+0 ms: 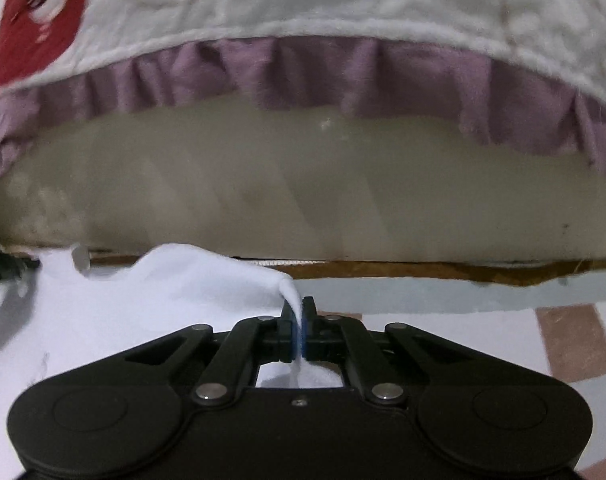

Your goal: Fold clothes

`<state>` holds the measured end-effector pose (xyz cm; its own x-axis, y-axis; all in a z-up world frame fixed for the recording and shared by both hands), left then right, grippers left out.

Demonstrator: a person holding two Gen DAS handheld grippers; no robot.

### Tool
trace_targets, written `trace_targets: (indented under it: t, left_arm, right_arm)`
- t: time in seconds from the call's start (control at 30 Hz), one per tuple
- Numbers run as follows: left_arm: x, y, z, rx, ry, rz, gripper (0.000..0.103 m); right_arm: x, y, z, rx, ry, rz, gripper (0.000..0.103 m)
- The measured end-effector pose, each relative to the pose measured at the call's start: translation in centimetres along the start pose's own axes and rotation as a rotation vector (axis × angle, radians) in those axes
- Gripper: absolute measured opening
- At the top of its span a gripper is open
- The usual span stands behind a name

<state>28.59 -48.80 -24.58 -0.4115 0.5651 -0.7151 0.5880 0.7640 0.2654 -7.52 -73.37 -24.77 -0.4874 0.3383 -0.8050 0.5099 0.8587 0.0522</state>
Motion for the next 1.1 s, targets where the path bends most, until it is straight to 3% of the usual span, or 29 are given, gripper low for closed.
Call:
trace_targets:
  t: [0.1, 0.13, 0.2, 0.23, 0.27, 0.3, 0.33, 0.4, 0.53, 0.67, 0.8, 0.9, 0.97, 1.1]
  left_arm:
    - [0.5, -1.6, 0.5, -0.106, -0.011, 0.069, 0.014]
    - [0.5, -1.7, 0.2, -0.133, 0.004, 0.061, 0.019]
    - [0.4, -1.8, -0.7, -0.149, 0.038, 0.016, 0.035]
    - [0.5, -1.6, -1.6, -0.107, 0.057, -0.05, 0.044]
    - [0.5, -1.3, -2.7, -0.059, 0.076, -0.125, 0.046]
    - [0.9, -1.4, -4.1, -0.008, 0.093, -0.181, 0.046]
    - [1.5, -1.7, -5.6, 0.044, 0.109, -0.228, 0.046]
    - [3.0, -2.8, -8.8, 0.146, 0.144, -0.292, 0.046]
    - [7.3, -7.5, -15.3, 0.329, 0.213, -0.286, 0.046]
    - [9.7, -13.1, -21.0, 0.422, 0.222, -0.224, 0.046]
    - [11.0, -15.8, -23.7, 0.487, 0.258, -0.248, 0.048]
    - [12.6, -16.7, -25.7, 0.493, 0.269, -0.284, 0.049]
    - [14.0, -16.7, -26.9, 0.487, 0.29, -0.319, 0.049]
    - [16.4, -16.2, -27.7, 0.483, 0.319, -0.375, 0.049]
  right_arm:
    - [0.8, -2.0, 0.4, 0.167, 0.132, 0.062, 0.002]
    - [1.2, -2.7, 0.5, 0.227, 0.18, 0.083, 0.013]
    - [1.9, -6.5, -1.6, 0.379, 0.321, 0.28, 0.038]
    - [2.0, -8.2, -3.5, 0.339, 0.284, 0.422, 0.038]
    - [1.8, -9.9, -5.8, 0.259, 0.21, 0.573, 0.038]
    - [1.8, -11.2, -7.8, 0.174, 0.146, 0.684, 0.047]
    - [2.4, -11.8, -9.7, 0.138, 0.135, 0.731, 0.056]
    - [3.7, -12.8, -13.3, 0.099, 0.143, 0.793, 0.056]
    - [9.8, -13.9, -19.6, 0.165, 0.149, 0.862, 0.06]
    - [17.9, -16.8, -24.2, 0.325, 0.216, 1.071, 0.06]
    - [22.4, -19.9, -26.3, 0.395, 0.159, 1.264, 0.061]
    - [23.6, -21.0, -26.5, 0.356, 0.042, 1.361, 0.061]
    - [23.4, -21.3, -25.7, 0.326, 0.044, 1.338, 0.061]
    - [22.4, -22.9, -25.2, 0.447, 0.039, 1.212, 0.06]
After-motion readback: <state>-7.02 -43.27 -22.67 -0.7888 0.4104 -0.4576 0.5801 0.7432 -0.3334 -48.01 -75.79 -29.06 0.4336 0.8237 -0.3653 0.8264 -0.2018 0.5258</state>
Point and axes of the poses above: each gripper's, at about its wrist camera, not at the fingertips, and z roughly the way its jaws point, y to its left, x to its underside, the point moved 8 cm from there along z, roughly the way its jaws point, and after that the axes turned 10 degrees about -z, right-handed, at the moved point
